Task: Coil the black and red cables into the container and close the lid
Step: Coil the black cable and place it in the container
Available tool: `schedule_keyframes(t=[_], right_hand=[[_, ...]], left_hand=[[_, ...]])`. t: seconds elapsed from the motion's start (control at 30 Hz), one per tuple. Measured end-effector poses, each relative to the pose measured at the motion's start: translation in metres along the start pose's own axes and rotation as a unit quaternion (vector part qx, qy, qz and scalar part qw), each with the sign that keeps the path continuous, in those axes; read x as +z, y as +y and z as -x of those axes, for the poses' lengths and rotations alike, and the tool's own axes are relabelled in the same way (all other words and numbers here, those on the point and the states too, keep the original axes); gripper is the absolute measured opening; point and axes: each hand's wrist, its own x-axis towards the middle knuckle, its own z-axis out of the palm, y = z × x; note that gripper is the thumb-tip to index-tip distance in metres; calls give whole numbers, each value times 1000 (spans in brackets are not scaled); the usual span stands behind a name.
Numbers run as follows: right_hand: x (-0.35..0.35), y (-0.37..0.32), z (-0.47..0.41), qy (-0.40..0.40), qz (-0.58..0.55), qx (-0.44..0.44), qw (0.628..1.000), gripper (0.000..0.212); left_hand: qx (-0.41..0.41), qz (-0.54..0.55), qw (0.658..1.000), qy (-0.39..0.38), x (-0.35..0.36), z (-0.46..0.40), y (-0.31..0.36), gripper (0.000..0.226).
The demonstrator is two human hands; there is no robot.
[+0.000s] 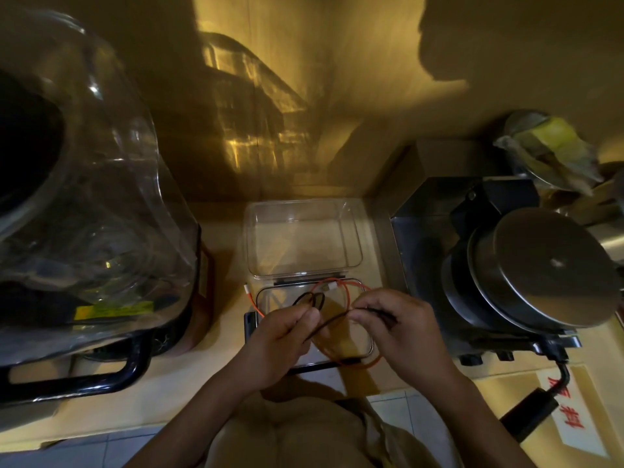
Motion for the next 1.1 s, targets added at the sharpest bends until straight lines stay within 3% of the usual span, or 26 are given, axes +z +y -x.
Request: schedule_keyframes(t=[0.1, 0.23, 0.33, 0.5, 0.73, 0.93, 1.1], right_hand=[[-2, 1, 0, 37, 2, 9, 999, 6], [-2, 1, 1, 43, 4, 12, 999, 12], [-2, 3, 3, 44, 9, 14, 999, 9], [-8, 4, 3, 63, 21, 6, 998, 17], [-3, 1, 5, 49, 12, -1, 999, 18], [-6, 8, 4, 53, 25, 10, 998, 18], [-8, 17, 5, 73, 38, 49, 995, 18]], left_hand=[[-23, -14, 1000, -8, 2, 3, 4, 51], [-30, 7, 999, -32, 9, 4, 13, 50], [-84, 128, 988, -12, 6, 2, 19, 50], [-105, 376, 919, 60, 1, 2, 26, 51], [-104, 421, 892, 126, 2, 2, 25, 50], [-87, 499, 857, 99, -9, 0, 27, 52], [-78, 515, 849, 88, -13, -2, 24, 50]])
